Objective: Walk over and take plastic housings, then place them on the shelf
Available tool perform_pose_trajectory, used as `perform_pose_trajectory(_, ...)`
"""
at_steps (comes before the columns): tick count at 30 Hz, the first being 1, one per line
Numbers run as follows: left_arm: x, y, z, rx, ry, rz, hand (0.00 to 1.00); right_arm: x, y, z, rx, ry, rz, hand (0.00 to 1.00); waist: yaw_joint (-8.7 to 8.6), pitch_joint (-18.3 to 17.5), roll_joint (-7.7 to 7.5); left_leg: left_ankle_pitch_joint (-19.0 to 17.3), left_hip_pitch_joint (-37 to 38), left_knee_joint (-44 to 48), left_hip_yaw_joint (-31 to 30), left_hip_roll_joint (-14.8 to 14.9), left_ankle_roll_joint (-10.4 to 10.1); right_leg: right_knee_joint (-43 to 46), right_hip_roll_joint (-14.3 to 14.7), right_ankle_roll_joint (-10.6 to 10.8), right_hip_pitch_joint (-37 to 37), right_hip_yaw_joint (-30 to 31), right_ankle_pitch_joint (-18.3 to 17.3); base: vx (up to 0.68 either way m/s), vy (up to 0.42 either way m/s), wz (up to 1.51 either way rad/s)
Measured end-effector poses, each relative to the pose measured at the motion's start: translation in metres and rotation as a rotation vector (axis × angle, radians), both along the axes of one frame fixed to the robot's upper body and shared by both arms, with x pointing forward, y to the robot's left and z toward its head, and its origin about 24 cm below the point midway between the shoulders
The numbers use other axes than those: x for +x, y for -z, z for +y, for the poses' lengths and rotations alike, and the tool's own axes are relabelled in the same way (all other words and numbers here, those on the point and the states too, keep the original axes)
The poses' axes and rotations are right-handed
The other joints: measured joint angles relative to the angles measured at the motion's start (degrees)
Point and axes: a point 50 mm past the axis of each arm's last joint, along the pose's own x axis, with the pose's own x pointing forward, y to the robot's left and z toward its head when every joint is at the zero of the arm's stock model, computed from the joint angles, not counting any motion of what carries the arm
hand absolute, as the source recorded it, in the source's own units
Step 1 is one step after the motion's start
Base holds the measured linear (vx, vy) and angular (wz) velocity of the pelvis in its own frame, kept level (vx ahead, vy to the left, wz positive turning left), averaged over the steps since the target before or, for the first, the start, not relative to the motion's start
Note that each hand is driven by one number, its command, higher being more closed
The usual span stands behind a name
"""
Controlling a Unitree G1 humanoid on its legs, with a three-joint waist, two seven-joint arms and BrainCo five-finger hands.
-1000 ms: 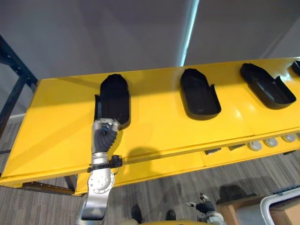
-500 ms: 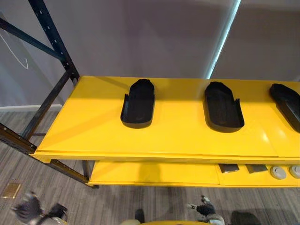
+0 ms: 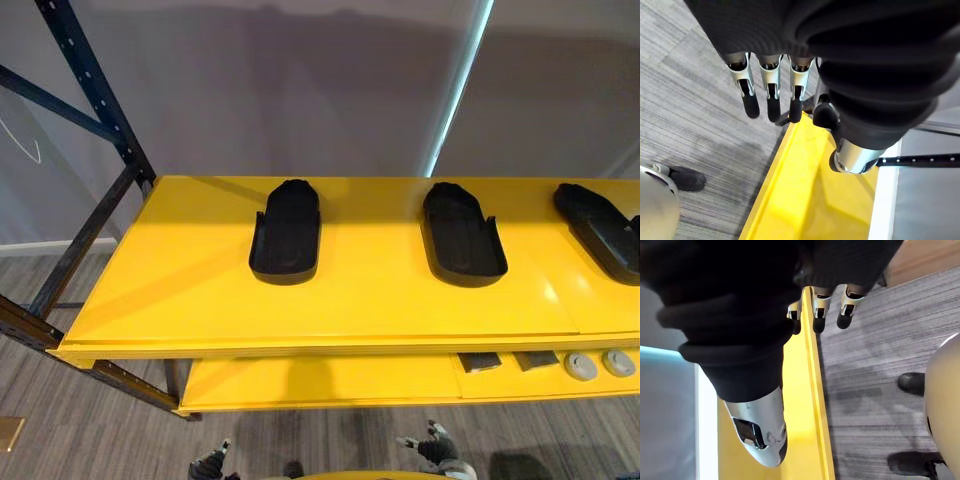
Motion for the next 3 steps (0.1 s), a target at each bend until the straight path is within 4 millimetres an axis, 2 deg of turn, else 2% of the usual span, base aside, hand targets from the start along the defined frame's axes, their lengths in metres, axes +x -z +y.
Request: perform_pose_trajectory(3,0.0031,0.0019,-0.0021,-0.003,0.069,0.014,0.0,0.0028,0.0006,-0.0049,-0.009,0.003,0.007,0.0,-0.96,0.6,0.94,0.0,0.1,0.0,0.5,0.1,0.0,-0.1,0.1,0.0,-0.1,0.6,0.0,0.01,-0.012,-0.08)
